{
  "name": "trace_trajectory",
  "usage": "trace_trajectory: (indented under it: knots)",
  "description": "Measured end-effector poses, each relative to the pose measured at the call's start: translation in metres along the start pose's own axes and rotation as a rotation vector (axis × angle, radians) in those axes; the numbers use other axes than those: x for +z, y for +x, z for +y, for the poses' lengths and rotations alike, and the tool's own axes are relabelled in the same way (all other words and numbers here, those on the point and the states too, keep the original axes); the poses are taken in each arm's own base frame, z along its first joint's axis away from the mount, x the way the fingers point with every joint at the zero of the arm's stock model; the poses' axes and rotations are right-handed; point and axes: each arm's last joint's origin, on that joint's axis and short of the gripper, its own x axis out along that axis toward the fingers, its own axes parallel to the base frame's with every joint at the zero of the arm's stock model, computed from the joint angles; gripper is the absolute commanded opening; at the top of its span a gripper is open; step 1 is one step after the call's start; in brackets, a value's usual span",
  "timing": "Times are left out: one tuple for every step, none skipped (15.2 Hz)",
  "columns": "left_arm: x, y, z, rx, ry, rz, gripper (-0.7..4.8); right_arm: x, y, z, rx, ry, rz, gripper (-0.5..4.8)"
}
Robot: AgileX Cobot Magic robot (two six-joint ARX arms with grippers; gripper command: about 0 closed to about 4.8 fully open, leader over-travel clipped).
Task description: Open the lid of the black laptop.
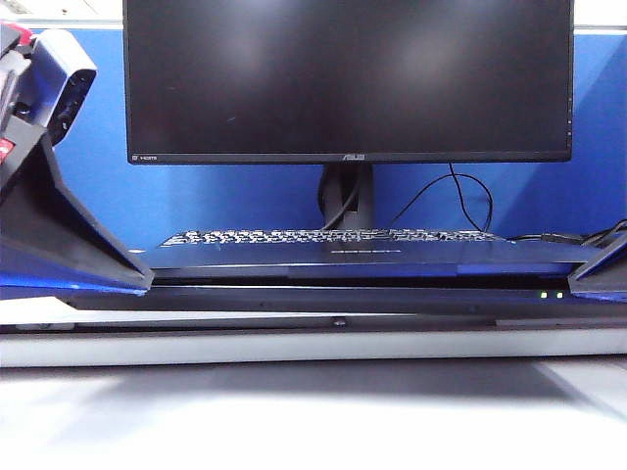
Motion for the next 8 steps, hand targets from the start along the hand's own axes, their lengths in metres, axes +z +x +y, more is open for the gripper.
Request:
trace_trajectory:
  knots:
    - [0.0001, 0.0000, 0.0003, 0.011, -0.003, -0.004, 0.21, 0.0001, 0.0000, 0.0000, 0.000, 0.001, -0.001, -0.06]
    - [0.0004, 0.0000, 0.0008, 0.028, -0.006, -0.012, 0.21, 0.0001, 0.0000, 0.0000, 0.000, 0.001, -0.001, -0.06]
    - [0.0005, 0.0000, 0.0010, 0.034, -0.007, -0.015, 0.21, 0.0001, 0.0000, 0.0000, 0.000, 0.000, -0.001, -0.06]
    - [0.0005, 0.0000, 0.0011, 0.040, -0.007, -0.017, 0.21, 0.0001, 0.0000, 0.0000, 0.000, 0.001, -0.001, -0.06]
    - [0.0008, -0.0001, 0.0017, 0.058, -0.007, -0.025, 0.21, 0.0001, 0.0000, 0.0001, 0.001, 0.001, -0.001, -0.06]
    - [0.0009, -0.0001, 0.0021, 0.072, -0.007, -0.031, 0.21, 0.0002, 0.0000, 0.0001, 0.001, 0.001, -0.002, -0.06]
    - [0.0011, -0.0001, 0.0022, 0.078, -0.006, -0.034, 0.21, 0.0002, 0.0000, 0.0001, 0.001, 0.001, -0.002, -0.06]
    - [0.0010, 0.0002, 0.0028, 0.092, -0.007, -0.037, 0.21, 0.0002, 0.0000, 0.0001, 0.001, 0.000, -0.002, -0.06]
